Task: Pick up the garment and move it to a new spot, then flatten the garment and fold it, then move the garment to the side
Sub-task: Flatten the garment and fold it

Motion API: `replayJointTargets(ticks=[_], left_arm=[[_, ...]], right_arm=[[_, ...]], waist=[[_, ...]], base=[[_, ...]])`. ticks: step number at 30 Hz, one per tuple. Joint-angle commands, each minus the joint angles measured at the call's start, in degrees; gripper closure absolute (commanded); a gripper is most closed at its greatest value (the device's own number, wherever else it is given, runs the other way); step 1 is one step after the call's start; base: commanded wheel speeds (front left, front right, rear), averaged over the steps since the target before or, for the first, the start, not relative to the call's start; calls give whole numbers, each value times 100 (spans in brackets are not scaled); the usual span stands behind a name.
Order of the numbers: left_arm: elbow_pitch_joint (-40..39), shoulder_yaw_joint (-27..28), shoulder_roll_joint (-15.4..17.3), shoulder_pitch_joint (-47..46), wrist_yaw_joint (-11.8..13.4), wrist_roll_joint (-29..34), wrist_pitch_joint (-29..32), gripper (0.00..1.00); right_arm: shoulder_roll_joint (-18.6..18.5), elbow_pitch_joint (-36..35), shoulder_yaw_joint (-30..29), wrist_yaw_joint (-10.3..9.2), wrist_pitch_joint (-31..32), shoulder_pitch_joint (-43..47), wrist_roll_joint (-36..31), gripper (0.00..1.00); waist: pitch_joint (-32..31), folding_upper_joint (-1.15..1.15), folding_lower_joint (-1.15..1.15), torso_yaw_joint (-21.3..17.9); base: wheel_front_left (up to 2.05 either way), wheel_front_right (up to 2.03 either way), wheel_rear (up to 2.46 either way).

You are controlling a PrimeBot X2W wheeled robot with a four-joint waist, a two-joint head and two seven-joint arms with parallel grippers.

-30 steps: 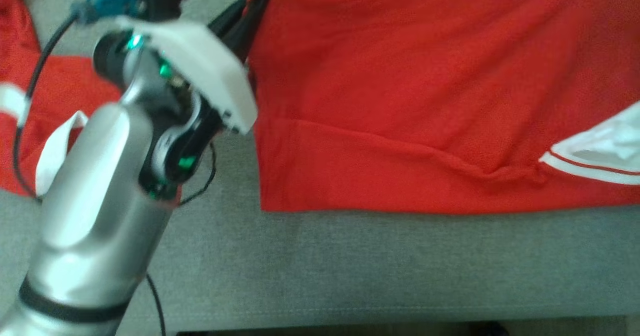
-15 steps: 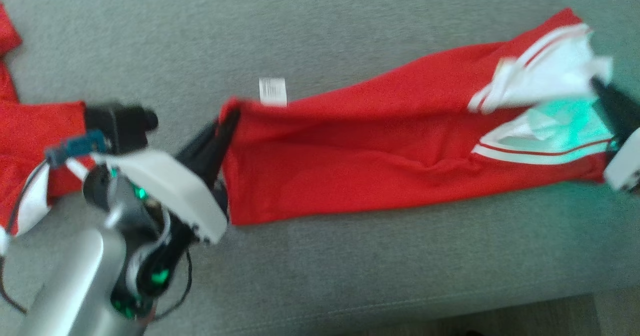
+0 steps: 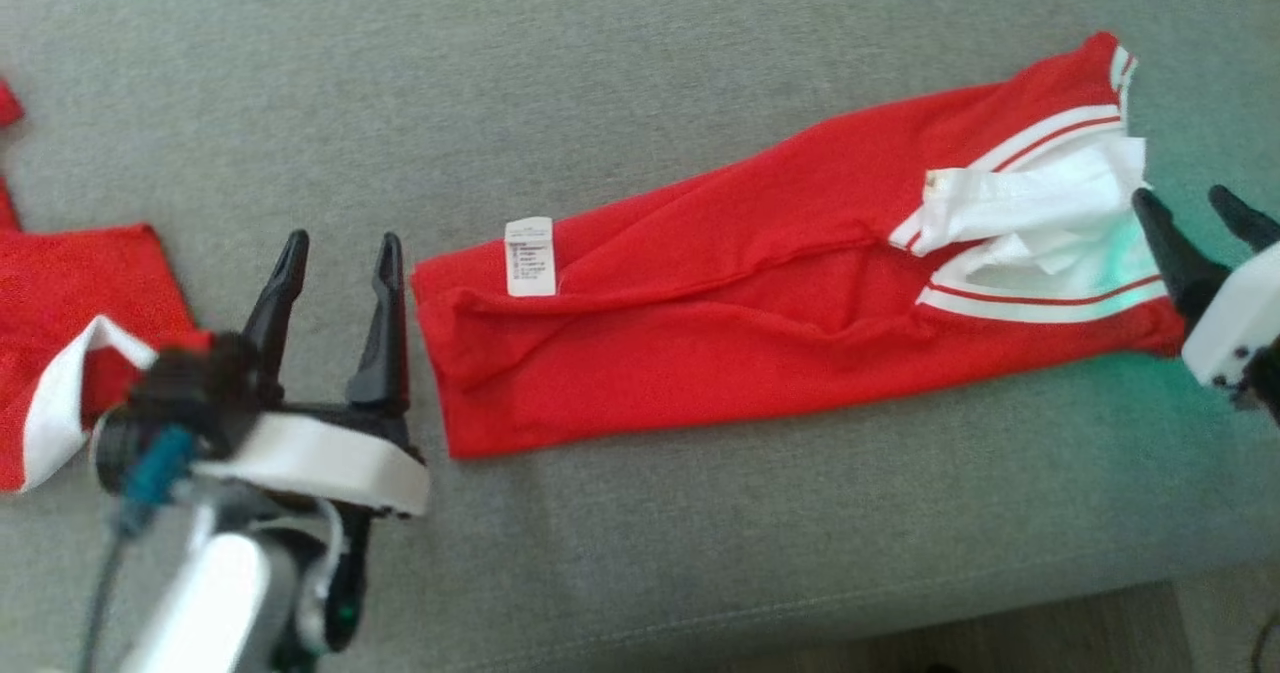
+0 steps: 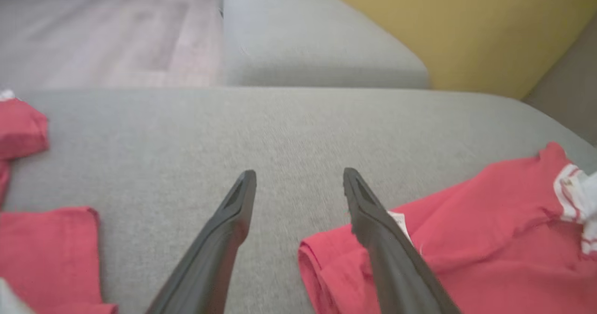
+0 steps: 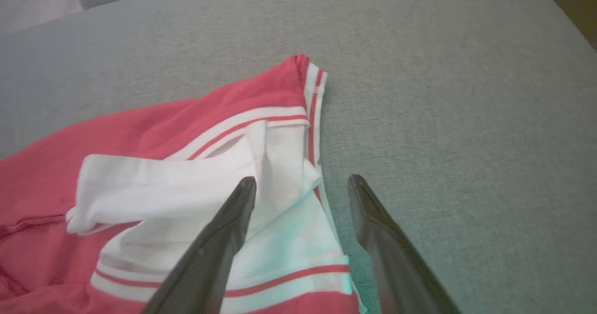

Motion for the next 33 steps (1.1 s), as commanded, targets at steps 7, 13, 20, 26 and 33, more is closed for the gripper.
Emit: replayJointTargets(ticks=[7, 13, 20, 26, 33], left_arm=[[488, -117, -522, -41, 98, 659, -1341, 0], [626, -161, -1010, 87, -5, 1097, -1440, 0], [688, 150, -1501, 550, -392, 1470, -1443, 0], [926, 426, -1665, 764, -671, 1601, -1444, 0], [1104, 638, -1763, 987, -873, 1598, -1444, 0]], right_arm=[[108, 687, -326, -4, 369, -626, -516, 0], [77, 1232, -316, -4, 787, -549, -646, 0], [97, 976, -384, -4, 1138, -251, 63, 100], [25, 929, -1139, -4, 1043, -288, 17, 100], [-544, 1097, -2515, -4, 1157, -253, -609, 100]], waist=[[62, 0, 0, 392], [26, 0, 0, 711], [-162, 0, 0, 864], [-536, 0, 0, 827], [-887, 0, 0, 870]], base=[[0, 0, 0], [0, 0, 0], [0, 0, 0], [0, 0, 0], [0, 0, 0]])
